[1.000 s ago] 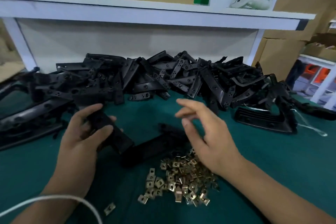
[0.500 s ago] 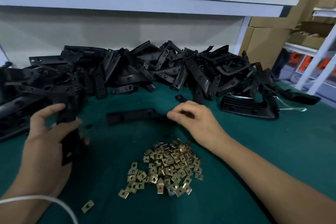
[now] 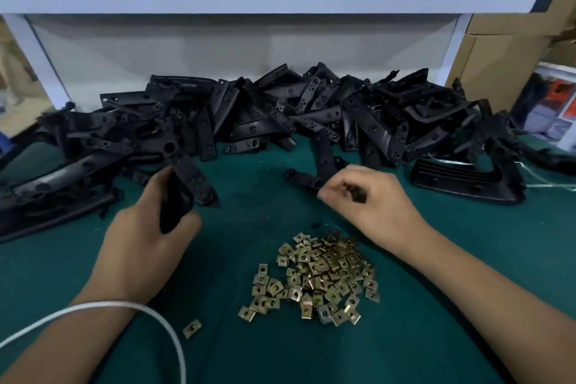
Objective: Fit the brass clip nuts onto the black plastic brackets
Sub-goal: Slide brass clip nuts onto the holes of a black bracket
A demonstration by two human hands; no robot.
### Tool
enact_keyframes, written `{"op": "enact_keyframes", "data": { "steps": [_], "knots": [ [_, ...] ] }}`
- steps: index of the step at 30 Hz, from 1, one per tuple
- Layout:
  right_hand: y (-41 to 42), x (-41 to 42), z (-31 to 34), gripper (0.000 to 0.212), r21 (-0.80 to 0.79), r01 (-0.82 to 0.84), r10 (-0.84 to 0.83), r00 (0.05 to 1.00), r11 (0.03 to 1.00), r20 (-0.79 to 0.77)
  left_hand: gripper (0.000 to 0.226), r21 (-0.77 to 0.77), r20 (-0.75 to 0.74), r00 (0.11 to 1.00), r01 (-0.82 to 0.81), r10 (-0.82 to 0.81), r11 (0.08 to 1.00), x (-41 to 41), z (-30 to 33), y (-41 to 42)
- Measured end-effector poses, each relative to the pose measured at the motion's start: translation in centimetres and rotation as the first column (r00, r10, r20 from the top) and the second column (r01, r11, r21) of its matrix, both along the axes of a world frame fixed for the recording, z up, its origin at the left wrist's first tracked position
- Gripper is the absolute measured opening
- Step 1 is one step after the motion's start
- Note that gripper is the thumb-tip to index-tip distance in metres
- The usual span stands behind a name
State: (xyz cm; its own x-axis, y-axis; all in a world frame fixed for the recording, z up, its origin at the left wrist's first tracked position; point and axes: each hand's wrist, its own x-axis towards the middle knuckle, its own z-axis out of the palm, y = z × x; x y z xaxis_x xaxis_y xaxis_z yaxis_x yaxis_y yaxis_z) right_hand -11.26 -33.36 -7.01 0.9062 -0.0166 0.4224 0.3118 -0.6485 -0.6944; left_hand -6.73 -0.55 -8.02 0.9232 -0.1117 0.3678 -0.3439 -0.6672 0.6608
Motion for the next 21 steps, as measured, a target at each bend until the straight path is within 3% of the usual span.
{"op": "enact_keyframes", "data": {
  "steps": [2,5,14,17,21],
  "knots": [
    [0.9,-0.3,0.2,0.006,-0.118,-0.134,0.13,0.991,0.984,-0.039,0.064,0.127,0.038,0.999,0.01,-0.015,0.992,-0.3,0.3,-0.1],
    [1.9,-0.3,-0.1,0.022,-0.294,-0.248,0.204,0.964,0.923,-0.173,0.059,0.217,0.085,0.994,0.054,-0.074,0.975,-1.0,0.7,-0.7],
    [2.7,-0.6,0.6,0.007,-0.412,-0.309,0.22,0.943,0.858,-0.248,0.083,0.375,0.044,0.971,0.201,-0.234,0.905,-1.8,0.6,-2.1],
    [2.7,-0.8,0.9,0.003,-0.328,-0.295,0.215,0.941,0.897,-0.26,0.081,0.378,0.038,0.97,0.209,-0.24,0.902,-1.8,0.6,-2.1],
    [2.4,-0.9,0.8,0.007,-0.022,-0.254,0.238,0.93,0.967,-0.281,0.074,0.369,0.031,0.969,0.216,-0.245,0.904,-1.7,0.4,-2.1]
  ]
}}
